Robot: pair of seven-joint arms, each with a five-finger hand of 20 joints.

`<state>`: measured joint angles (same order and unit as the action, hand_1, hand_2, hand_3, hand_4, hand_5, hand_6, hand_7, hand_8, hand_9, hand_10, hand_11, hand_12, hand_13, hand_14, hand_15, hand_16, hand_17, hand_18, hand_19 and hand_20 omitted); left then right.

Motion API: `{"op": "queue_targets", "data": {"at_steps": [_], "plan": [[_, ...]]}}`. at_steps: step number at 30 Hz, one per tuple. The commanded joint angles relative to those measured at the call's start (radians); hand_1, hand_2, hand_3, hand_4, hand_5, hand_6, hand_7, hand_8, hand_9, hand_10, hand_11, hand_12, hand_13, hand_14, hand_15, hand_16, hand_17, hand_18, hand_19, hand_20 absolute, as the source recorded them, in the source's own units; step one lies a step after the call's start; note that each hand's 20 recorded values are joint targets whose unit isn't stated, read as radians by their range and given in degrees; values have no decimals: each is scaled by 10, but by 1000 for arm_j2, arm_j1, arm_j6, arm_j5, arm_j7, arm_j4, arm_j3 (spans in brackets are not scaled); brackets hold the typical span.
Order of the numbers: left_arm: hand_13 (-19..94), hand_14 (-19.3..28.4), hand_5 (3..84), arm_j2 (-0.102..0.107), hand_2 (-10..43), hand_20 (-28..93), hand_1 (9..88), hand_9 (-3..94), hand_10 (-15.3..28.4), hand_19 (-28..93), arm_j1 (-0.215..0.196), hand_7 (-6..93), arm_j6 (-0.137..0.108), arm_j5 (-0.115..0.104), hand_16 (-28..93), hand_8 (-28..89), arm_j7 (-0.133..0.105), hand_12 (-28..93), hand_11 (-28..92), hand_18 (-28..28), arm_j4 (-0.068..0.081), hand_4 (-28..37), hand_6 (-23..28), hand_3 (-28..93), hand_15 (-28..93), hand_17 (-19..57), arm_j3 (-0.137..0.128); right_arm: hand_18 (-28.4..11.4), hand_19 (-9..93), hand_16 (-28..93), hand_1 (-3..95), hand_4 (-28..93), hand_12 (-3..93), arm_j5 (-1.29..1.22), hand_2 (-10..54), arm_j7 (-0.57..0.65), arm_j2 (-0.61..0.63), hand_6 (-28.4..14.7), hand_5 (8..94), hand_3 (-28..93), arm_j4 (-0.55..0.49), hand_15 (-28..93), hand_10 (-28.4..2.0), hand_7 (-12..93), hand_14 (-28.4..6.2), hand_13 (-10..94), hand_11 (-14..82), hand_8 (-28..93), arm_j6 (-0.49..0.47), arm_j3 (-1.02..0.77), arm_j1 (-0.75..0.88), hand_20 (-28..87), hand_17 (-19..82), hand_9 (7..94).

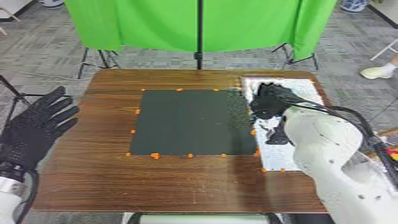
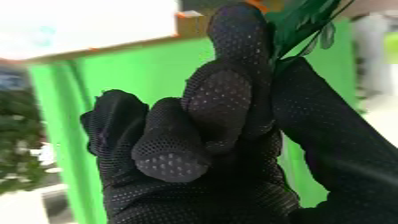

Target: Arrange flowers

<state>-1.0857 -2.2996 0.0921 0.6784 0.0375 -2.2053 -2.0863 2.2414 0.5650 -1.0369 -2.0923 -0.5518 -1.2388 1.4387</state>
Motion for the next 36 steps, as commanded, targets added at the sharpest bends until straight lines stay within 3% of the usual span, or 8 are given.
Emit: {"op": "queue_targets", "data": {"at_steps": [1, 4, 10, 13, 18, 26, 32, 36], "plan": [[144, 124, 243, -20, -68, 62, 236, 206, 99, 391, -93, 211, 17, -15, -7, -119, -89, 155, 210, 184, -21, -281, 13, 691, 288, -117, -39, -166, 932, 318, 297, -90, 306, 45, 7, -44, -145, -55, 911, 931, 227, 807, -94, 398, -40, 828, 552, 35, -85, 265, -299, 712, 573, 877], [145, 123, 242, -23, -74, 64, 234, 205, 98, 388, -119, 210, 6, -26, -6, -118, -111, 156, 205, 184, -32, -281, 12, 694, 281, -117, -45, -166, 932, 317, 296, -89, 306, 81, 8, -60, -213, -55, 912, 931, 306, 807, -93, 399, -40, 828, 552, 30, -90, 336, -349, 711, 574, 877], [146, 123, 243, -40, -84, 68, 234, 206, 96, 382, -105, 210, 4, -21, -1, -117, -97, 161, 199, 184, -36, -280, 13, 695, 277, -113, -26, -165, 932, 317, 296, -93, 305, 171, 10, -94, -348, -53, 908, 931, 416, 807, -93, 410, -39, 828, 553, 28, -128, 410, -367, 711, 573, 875], [146, 123, 243, -21, -85, 70, 234, 206, 97, 379, -79, 210, 0, -22, 2, -117, -93, 163, 198, 183, -21, -281, 13, 695, 276, -113, -4, -165, 932, 316, 294, -92, 304, 215, 11, -106, -407, -52, 911, 931, 492, 807, -93, 407, -39, 828, 553, 21, -142, 441, -376, 711, 574, 875], [148, 123, 243, -2, -80, 72, 237, 207, 97, 378, -60, 209, 1, -13, 2, -117, -100, 165, 196, 184, -20, -280, 13, 693, 275, -112, 23, -165, 932, 316, 293, -94, 304, 273, 13, -118, -481, -50, 910, 930, 580, 807, -91, 414, -38, 828, 554, 14, -147, 465, -362, 711, 575, 875], [149, 123, 243, 20, -75, 74, 236, 207, 97, 377, -15, 209, 17, -13, 3, -117, -52, 166, 195, 184, -7, -278, 12, 690, 275, -113, 55, -164, 932, 315, 291, -99, 303, 294, 15, -62, -546, -45, 911, 930, 635, 807, -90, 421, -36, 831, 554, -3, -140, 484, -322, 709, 578, 877], [149, 123, 243, 26, -74, 75, 236, 207, 96, 377, 11, 208, 31, -20, 3, -116, -12, 166, 196, 184, 4, -277, 12, 690, 275, -113, 61, -165, 932, 314, 292, -109, 303, 269, 18, -21, -570, -41, 916, 927, 631, 805, -88, 421, -33, 834, 553, -28, -136, 470, -282, 709, 584, 877], [149, 124, 243, 22, -74, 75, 236, 207, 97, 377, 26, 208, 43, -18, 4, -116, -10, 166, 195, 184, 17, -278, 12, 690, 276, -113, 73, -165, 932, 317, 292, -118, 303, 269, 20, 0, -577, -35, 923, 925, 637, 803, -87, 418, -33, 834, 552, -60, -124, 450, -248, 709, 585, 878]]}}
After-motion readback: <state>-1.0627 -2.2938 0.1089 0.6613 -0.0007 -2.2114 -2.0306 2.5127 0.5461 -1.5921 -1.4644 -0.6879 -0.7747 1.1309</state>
